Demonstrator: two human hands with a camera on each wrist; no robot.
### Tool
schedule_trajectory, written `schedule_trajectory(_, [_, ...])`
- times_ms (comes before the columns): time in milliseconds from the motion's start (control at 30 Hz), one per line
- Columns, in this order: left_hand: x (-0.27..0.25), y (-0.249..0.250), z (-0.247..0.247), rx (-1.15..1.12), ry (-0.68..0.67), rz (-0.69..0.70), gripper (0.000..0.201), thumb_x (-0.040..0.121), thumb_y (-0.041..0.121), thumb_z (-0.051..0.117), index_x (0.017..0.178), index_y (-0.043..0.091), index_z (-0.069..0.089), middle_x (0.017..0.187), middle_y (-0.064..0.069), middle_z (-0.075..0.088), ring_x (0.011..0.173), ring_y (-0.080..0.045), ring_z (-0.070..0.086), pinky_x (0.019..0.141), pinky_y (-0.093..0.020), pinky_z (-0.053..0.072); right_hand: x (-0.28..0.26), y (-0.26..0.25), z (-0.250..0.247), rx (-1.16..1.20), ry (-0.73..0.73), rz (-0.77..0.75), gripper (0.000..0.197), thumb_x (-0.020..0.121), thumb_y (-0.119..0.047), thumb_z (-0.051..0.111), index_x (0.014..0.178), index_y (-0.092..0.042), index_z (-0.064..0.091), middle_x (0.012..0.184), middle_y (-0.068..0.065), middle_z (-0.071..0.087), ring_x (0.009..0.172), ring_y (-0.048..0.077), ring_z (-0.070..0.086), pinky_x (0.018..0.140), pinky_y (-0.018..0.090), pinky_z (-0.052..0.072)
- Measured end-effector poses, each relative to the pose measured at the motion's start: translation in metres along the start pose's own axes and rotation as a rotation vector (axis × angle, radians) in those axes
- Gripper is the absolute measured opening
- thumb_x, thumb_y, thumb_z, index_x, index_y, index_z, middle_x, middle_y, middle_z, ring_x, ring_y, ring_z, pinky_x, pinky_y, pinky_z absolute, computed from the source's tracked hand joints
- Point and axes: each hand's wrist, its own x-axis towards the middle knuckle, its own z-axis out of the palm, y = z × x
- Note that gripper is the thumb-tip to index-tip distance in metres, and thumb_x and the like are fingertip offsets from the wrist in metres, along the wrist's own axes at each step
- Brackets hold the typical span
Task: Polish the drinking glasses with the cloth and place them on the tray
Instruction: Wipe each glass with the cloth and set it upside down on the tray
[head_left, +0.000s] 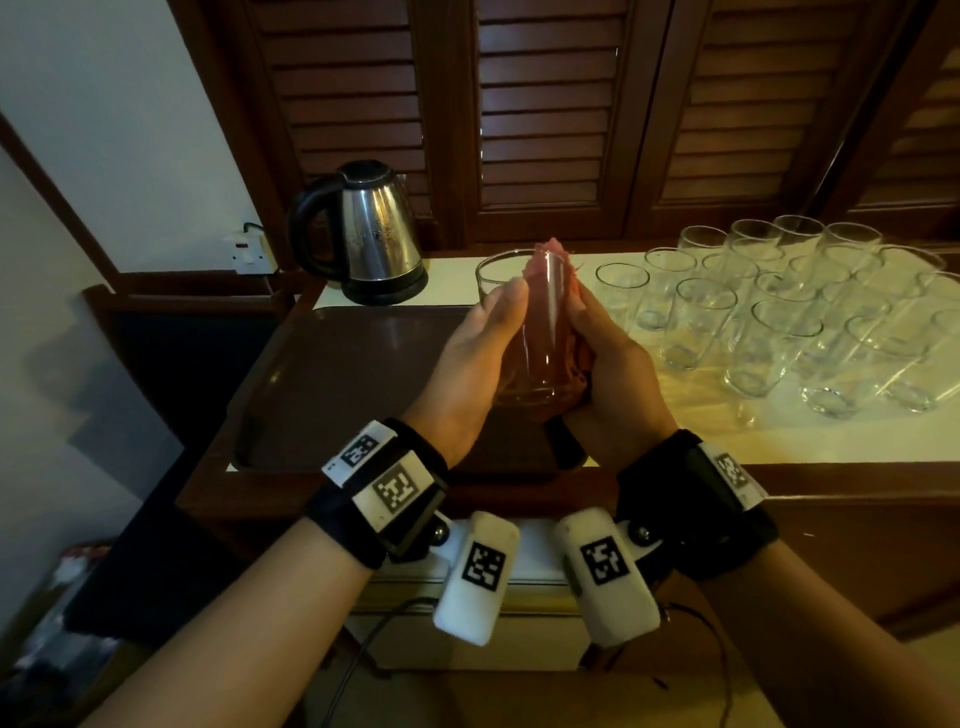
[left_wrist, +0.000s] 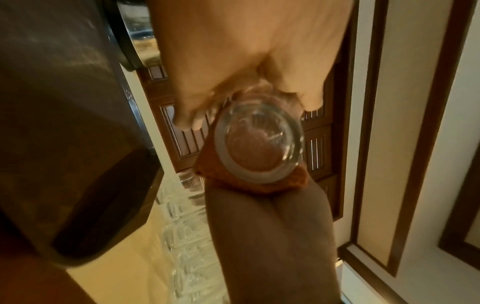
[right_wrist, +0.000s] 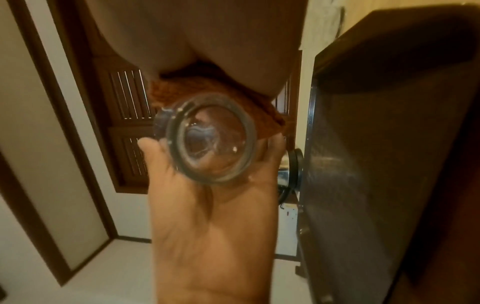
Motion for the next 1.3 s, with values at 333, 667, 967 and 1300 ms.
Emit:
schedule_trajectory(333, [0.003,0.004,0.007,0.041,0.056,0.035,0.079,0.083,0.054,0.061,0.151,0.021,0.036,0.127,0.008,0.061,0.123,-0.011,0.057,0.095,-0.029,0.048,0.008,0.002,0.004,-0.238,0.028,-0.116,0.051,0.105,-0.032,0.039,0.155,-0.035,0.034,0.159,-0.003,0.040,0.143,0.018,0.043,0.117,0.051,0.037])
schedule_trajectory(667, [0.012,-0.002,0.006,0.039,0.114,0.006,0.070,0.097,0.047,0.055,0.156,0.024,0.025,0.146,-0.001,0.050,0.131,-0.017,0.050,0.110,-0.047,0.042,0.008,0.002,0.003,-0.335,0.066,-0.155,0.058,0.103,-0.027,0.036,0.160,-0.029,0.021,0.163,-0.001,0.032,0.146,0.019,0.039,0.119,0.050,0.035])
schedule_trajectory(967, [0.011,-0.004,0.000,0.015,0.011,0.009,0.066,0.089,0.055,0.059,0.141,0.018,0.049,0.126,-0.006,0.068,0.117,-0.021,0.065,0.104,-0.047,0.049,0.005,0.002,-0.005,-0.109,0.043,-0.046,0.048,0.107,-0.025,0.035,0.155,-0.030,0.036,0.141,0.005,0.061,0.129,0.026,0.059,0.108,0.049,0.047])
schedule_trajectory(1300, [0.008,0.000,0.003,0.056,0.027,0.021,0.066,0.074,0.060,0.065,0.127,0.023,0.060,0.116,0.002,0.072,0.110,-0.014,0.067,0.091,-0.034,0.054,0.005,0.010,0.001,-0.074,0.021,-0.031,0.049,0.106,-0.029,0.039,0.155,-0.029,0.036,0.152,0.007,0.049,0.139,0.026,0.049,0.112,0.051,0.042])
